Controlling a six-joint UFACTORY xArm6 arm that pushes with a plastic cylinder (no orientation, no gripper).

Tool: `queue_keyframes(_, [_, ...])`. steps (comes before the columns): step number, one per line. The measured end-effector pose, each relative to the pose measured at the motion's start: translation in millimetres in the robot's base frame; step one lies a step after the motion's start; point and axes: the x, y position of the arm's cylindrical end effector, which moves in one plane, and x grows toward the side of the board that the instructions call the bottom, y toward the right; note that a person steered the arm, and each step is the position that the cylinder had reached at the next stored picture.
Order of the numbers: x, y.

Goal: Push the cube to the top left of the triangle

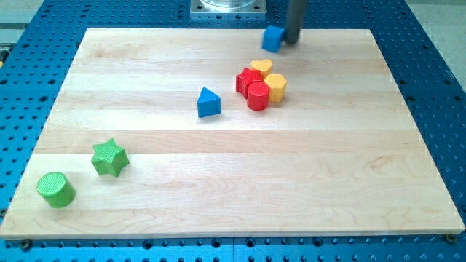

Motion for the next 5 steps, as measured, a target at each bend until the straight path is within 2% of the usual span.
queue_keyframes(1, [45.2, -84.2])
queue_keyframes(2, [42.9, -54.2])
queue_keyframes(3, [13.8, -40.0])
queue_keyframes(4, [8.5, -90.7])
queue_keyframes(5, [39.8, -165.9])
